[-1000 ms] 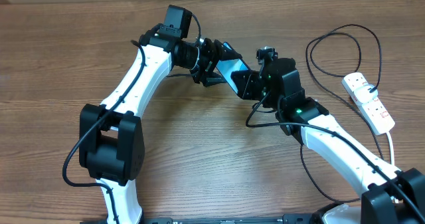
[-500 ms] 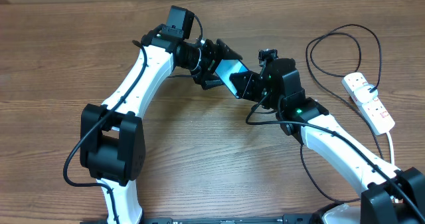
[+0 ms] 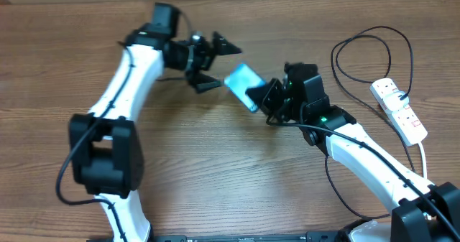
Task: Plug charger to phone and switch on socket
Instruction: 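Grasp the phone's side edge with the right gripper and release left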
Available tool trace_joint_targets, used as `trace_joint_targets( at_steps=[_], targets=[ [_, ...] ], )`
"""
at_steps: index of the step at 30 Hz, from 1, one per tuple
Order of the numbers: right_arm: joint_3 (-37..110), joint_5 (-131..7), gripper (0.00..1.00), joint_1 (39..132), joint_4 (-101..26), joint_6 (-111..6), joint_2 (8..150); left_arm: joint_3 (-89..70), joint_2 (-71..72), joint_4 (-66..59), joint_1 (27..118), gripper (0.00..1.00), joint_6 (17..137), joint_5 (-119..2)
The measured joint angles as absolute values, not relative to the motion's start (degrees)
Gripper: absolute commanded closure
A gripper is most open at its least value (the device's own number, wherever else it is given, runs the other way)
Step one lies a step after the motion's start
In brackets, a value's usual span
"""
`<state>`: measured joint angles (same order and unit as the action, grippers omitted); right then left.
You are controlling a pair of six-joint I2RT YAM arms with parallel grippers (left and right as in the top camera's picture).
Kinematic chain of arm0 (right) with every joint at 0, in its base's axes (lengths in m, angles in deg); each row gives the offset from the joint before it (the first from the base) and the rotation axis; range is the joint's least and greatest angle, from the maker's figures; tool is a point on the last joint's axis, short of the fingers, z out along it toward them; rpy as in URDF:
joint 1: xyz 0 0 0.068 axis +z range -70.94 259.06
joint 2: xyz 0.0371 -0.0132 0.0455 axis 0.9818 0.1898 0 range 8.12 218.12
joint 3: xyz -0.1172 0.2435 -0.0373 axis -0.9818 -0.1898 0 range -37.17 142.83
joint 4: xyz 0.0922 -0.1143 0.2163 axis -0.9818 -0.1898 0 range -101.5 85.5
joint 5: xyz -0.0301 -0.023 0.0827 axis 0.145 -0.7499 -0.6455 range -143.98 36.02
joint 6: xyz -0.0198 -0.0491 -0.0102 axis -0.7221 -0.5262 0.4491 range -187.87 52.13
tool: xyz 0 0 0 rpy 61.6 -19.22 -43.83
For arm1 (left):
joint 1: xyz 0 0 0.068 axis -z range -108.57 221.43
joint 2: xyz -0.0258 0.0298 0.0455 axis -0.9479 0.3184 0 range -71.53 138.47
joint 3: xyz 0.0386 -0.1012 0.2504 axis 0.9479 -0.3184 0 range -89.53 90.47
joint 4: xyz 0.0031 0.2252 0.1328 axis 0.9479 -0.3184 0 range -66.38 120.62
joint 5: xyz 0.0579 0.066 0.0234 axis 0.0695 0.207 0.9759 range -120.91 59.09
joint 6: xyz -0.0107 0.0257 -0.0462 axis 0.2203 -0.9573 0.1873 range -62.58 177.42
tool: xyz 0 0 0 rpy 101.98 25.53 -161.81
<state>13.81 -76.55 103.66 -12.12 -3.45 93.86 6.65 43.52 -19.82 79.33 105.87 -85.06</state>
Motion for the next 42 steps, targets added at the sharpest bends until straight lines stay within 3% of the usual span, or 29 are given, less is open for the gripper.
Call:
trace_joint_targets(
  at_steps=[10, 17, 25, 30, 36, 42],
  targets=[
    [13.07, -98.74, 0.96, 104.23, -15.31, 3.90, 94.07, 7.30, 21.40, -45.15, 69.41, 0.00, 90.30, -60.36],
    [12.96, -110.76, 0.96, 104.40, -34.66, -4.89, 92.50, 7.87, 10.78, -50.87, 69.45, 0.00, 86.87, -48.71],
    [12.91, -106.45, 0.96, 104.38, -52.08, -13.00, 71.37, 7.94, 7.37, -56.84, 69.45, 0.01, 85.91, -42.13],
    [12.91, -95.06, 0.96, 104.38, -56.53, -8.17, 57.11, 7.94, 6.32, -57.93, 69.45, 0.00, 85.91, -41.54],
    [8.48, -89.64, 0.96, 104.38, -42.07, -0.39, 54.67, 7.94, 5.05, -57.91, 69.45, 0.00, 86.17, -43.88],
    [1.88, -94.98, 0.96, 104.34, -15.71, 7.87, 66.84, 7.91, -0.77, -59.25, 69.45, 0.00, 86.19, -44.23]
  ],
)
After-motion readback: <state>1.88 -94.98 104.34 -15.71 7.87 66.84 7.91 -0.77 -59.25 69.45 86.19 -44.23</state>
